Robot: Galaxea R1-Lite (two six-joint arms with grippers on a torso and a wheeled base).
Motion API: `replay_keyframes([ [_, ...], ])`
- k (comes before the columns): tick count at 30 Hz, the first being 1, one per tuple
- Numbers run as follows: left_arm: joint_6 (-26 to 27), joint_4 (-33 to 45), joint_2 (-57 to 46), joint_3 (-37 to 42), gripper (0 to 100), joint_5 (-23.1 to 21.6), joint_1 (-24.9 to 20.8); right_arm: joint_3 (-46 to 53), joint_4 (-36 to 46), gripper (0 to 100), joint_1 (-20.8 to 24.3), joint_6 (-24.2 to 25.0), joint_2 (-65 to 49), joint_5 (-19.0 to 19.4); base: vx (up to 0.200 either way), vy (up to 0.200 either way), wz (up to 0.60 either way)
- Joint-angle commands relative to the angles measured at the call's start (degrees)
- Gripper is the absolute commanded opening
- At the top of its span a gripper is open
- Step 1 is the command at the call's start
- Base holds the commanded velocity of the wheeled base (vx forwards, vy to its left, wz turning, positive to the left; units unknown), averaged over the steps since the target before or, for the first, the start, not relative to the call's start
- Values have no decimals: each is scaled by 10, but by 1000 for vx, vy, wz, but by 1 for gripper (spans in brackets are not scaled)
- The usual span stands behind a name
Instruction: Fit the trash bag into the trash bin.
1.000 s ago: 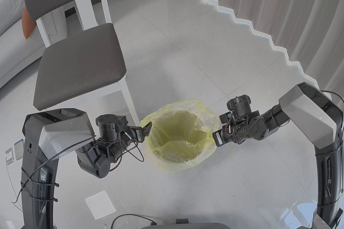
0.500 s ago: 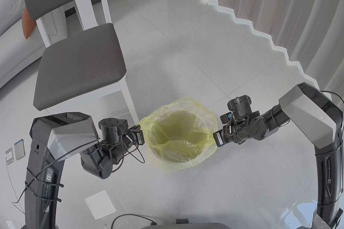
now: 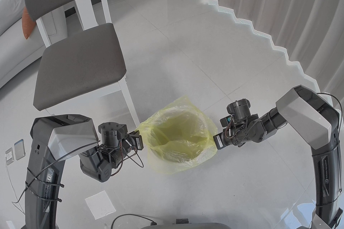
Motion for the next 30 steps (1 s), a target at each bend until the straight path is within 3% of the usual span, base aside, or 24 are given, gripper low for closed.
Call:
replay_keyframes([
  [1,1,0,6,2,0,-2,1,-5,-1,0,-3,0,17,0,0,0,0],
  [11,46,41,39,-41,0,-4,25,-35,0,0,-16,0,54,0,0,0,0],
  [30,45,61,49,-65,0,-3,25,-54,0,0,-19,0,79,-1,0,0,0],
])
